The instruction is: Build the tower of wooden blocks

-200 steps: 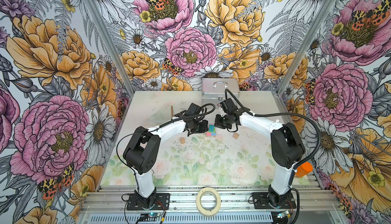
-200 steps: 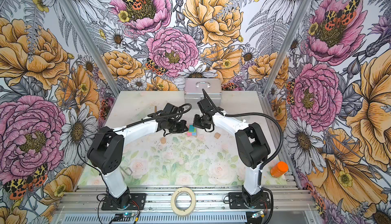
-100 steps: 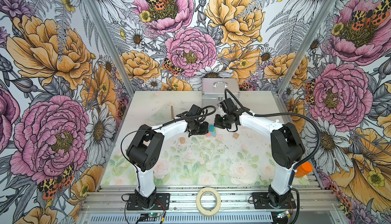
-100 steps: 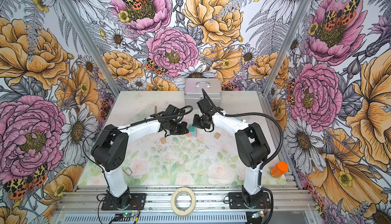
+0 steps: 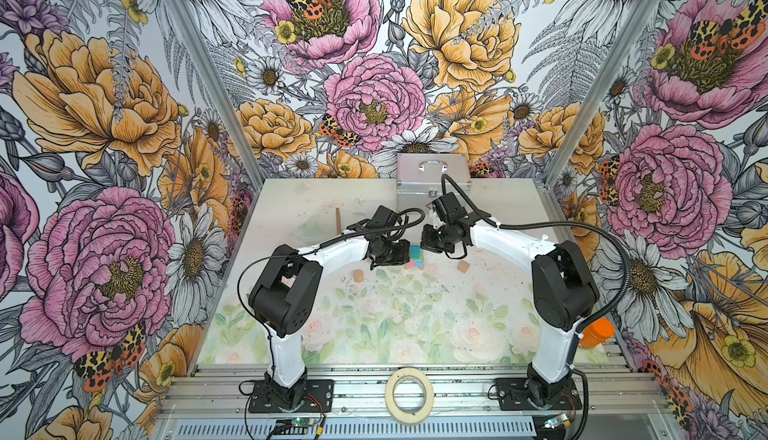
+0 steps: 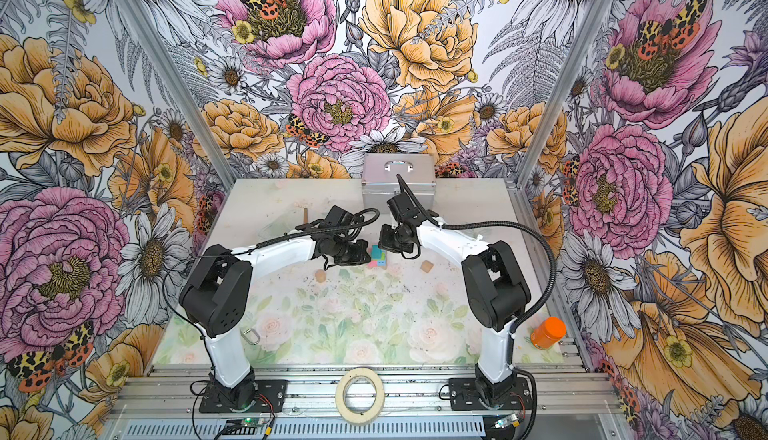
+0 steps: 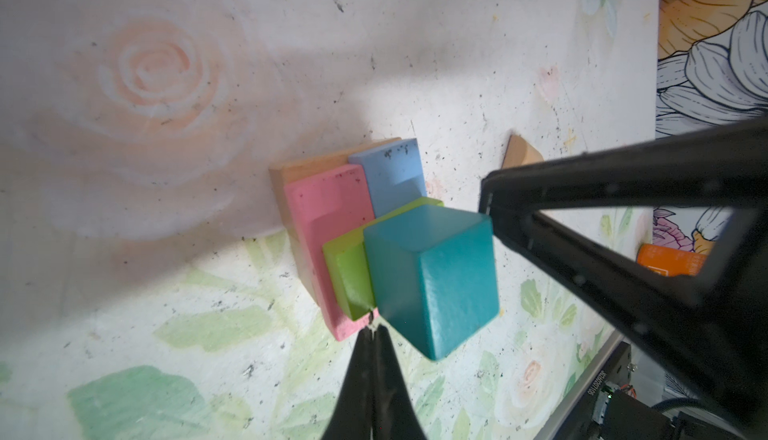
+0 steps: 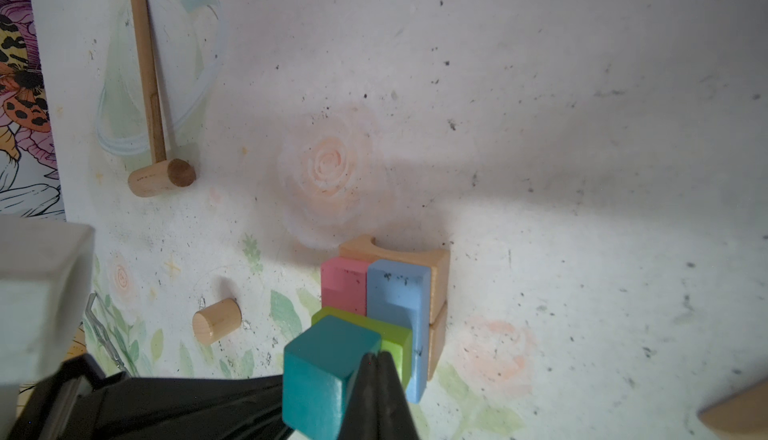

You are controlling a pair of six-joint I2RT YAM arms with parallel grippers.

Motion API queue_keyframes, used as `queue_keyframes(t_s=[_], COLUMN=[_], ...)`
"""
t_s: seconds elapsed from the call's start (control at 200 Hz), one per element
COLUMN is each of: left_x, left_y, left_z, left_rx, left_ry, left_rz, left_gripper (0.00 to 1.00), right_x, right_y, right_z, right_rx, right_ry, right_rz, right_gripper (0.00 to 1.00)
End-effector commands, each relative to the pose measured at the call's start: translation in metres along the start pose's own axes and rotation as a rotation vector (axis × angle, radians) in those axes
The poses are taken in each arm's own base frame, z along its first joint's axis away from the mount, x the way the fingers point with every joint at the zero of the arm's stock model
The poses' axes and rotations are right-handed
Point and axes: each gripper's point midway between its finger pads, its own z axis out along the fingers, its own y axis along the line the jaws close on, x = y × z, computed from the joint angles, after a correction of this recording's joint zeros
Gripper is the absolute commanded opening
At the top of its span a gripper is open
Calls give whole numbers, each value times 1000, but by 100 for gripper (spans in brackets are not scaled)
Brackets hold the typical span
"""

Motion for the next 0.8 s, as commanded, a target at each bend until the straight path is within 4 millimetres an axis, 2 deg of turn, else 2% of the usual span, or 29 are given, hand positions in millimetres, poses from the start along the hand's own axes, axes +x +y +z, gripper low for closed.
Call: queue_keyframes(t_s=[0.0,0.12,0.14,0.28,0.796], left_x=[-12,-14,-19,-22,-29], left_y=[-6,-3,-11,-11,-9], left_z=[-13,-14,-26,-30,-27], left_rx=[4,-5,10,8,2], left_ry=[-41,-49,-77,-90,-97], left_rz=[-5,-11,-2,-2,-23], left_gripper=[0,0,0,0,0], right_x=[-5,-4,-4,-3,-1], right_y=[9,10,10,10,10], right_z=[4,4,4,4,7], right_rx=[-22,-23,-23,-23,-24], right_ry=[-9,-7,-8,-7,3], right_rz=[-2,-3,-2,-2,-1], right_gripper=[0,0,0,0,0])
